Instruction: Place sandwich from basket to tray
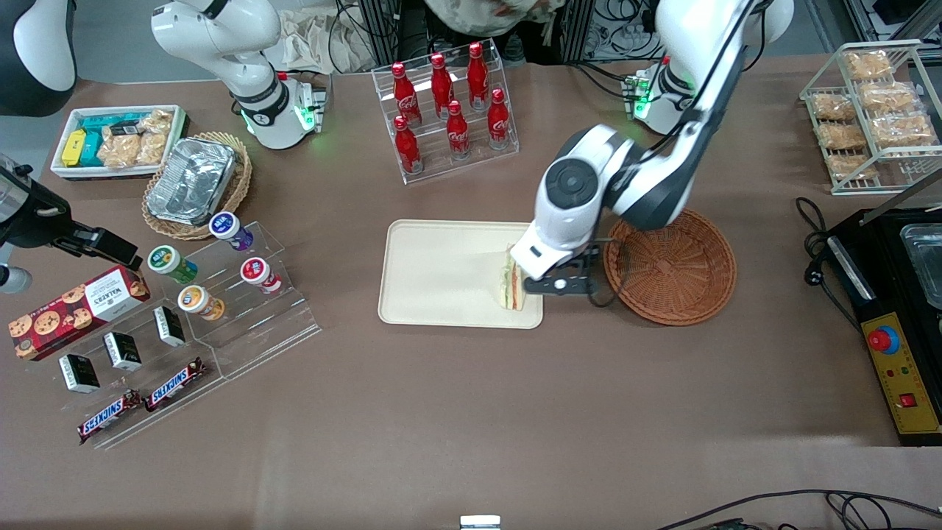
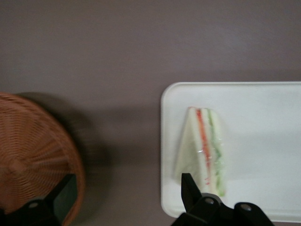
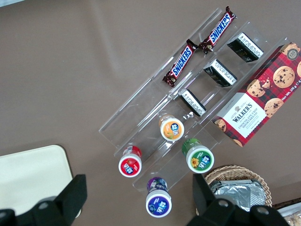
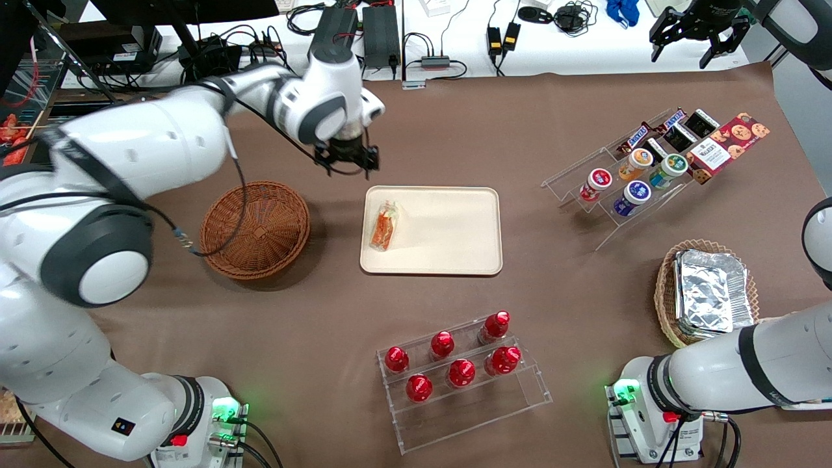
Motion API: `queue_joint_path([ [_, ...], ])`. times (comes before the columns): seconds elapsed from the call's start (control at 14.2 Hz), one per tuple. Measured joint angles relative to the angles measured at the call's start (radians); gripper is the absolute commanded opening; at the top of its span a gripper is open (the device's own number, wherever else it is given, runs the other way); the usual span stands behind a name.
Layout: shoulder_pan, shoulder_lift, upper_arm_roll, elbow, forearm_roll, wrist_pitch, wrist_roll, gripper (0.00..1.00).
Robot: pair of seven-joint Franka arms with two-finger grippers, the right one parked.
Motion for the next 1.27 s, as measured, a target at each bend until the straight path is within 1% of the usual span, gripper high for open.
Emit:
queue_joint_path([
  [0.21, 0.09, -0.111, 0.005, 0.002, 0.006, -0.083, 0.07, 0.99],
  [0.42, 0.185, -0.171, 0.008, 0.001, 0.008, -0.124, 0.112, 0.98],
  [0.56, 0.254, -0.206, 0.009, 0.002, 0.003, -0.15, 0.202, 0.98],
  [0.84, 0.384, -0.295, 0.009, 0.025, -0.002, -0.293, 0.422, 0.98],
  [0.98, 0.428, -0.321, 0.01, 0.05, -0.002, -0.347, 0.508, 0.98],
  [1.27, 0.474, -0.357, 0.01, 0.084, -0.002, -0.403, 0.542, 0.98],
])
